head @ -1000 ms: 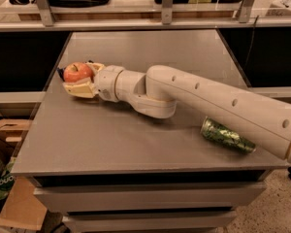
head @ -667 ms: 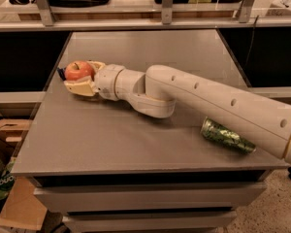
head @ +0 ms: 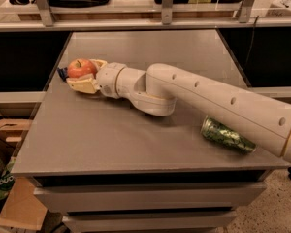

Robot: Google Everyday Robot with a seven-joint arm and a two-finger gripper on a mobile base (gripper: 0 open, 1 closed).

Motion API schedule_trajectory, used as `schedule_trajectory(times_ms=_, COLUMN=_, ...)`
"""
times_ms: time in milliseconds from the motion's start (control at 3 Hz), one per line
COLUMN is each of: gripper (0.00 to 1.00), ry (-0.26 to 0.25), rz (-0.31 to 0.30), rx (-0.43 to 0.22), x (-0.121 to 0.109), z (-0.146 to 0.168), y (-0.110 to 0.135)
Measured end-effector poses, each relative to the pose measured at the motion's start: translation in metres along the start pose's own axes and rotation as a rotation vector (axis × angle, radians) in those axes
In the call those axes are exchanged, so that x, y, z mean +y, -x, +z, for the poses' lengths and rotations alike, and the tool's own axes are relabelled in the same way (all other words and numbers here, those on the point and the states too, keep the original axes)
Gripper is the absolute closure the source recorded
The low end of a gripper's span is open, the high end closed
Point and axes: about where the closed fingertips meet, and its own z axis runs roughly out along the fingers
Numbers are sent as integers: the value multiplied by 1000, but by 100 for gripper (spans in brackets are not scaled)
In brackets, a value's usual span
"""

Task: Move apple near rxbar blueberry

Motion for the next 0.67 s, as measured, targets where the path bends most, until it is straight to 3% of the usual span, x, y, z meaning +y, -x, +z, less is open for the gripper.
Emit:
schedule_trajectory(times_ms=333, gripper=12, ry=1, rz=9, rx=5, x=-3, z=0, y=-2)
schedule_trajectory(times_ms=667, gripper=0, ry=18, rz=10, rx=4, x=-13, z=-4, y=4)
